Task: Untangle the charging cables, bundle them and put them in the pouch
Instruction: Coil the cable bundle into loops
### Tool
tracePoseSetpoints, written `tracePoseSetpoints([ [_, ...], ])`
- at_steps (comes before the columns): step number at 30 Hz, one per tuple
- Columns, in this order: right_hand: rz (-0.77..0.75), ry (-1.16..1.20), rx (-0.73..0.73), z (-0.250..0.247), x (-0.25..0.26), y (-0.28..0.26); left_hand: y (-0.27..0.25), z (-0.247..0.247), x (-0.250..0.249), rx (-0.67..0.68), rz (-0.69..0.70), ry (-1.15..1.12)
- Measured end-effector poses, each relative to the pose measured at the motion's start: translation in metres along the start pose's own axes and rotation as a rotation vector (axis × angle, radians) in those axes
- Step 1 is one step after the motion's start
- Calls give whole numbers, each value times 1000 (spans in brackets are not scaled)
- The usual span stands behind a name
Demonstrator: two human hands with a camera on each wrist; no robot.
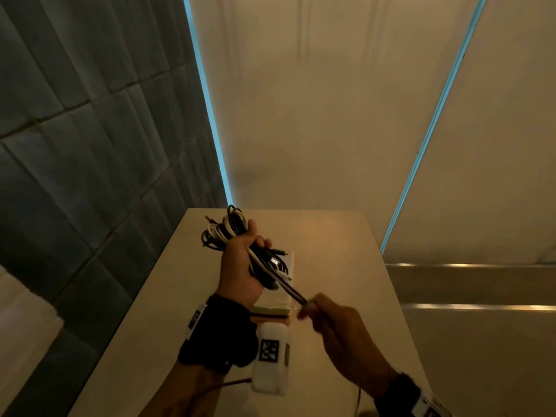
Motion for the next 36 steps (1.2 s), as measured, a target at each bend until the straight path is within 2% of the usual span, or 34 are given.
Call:
tracePoseSetpoints([
  [2, 212, 136, 106, 9, -50, -22, 3, -1, -5, 13, 27, -17],
  [4, 364, 29, 309, 16, -88, -39, 2, -1, -4, 30, 46, -15],
  [5, 364, -43, 342, 13, -99, -40, 1, 0, -1, 43, 50, 2],
  [7, 320, -49, 255, -3, -94, -29, -2, 5, 7, 80, 56, 38],
  [9, 314, 148, 169, -7, -66, -9, -8, 13, 15, 134, 61, 61],
  [14, 211, 653, 109, 29, -13, 16, -15, 32, 17, 198, 64, 198],
  [17, 347, 901, 111, 42, -28, 1, -9, 23, 8, 124, -1, 149],
  [19, 478, 944, 169, 50, -48, -13, -9, 17, -2, 131, -45, 63],
  [22, 626, 830, 239, 52, -82, -32, -14, 13, -14, 219, -72, 1],
  [25, 660, 617, 326, 33, -99, -31, -27, 5, -3, 315, -172, 79],
  [28, 566, 315, 414, -1, -93, -5, -43, 1, 20, 409, -299, 216],
  [30, 503, 236, 406, -26, -81, 17, -52, -1, 33, 442, -322, 341],
  [33, 420, 302, 446, -48, -46, 47, -53, -9, 46, 450, -261, 483],
  [36, 277, 163, 469, -53, -5, 72, -54, -10, 48, 415, -184, 518],
])
Point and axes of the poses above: each hand's wrist, its own y-axis towards the middle knuckle, its own z-axis out of the palm, x = y × z, the point moved 7 cm from there along y, towards the middle knuckle, and after that the axes turned 10 degrees about y, right-handed, at the moved point
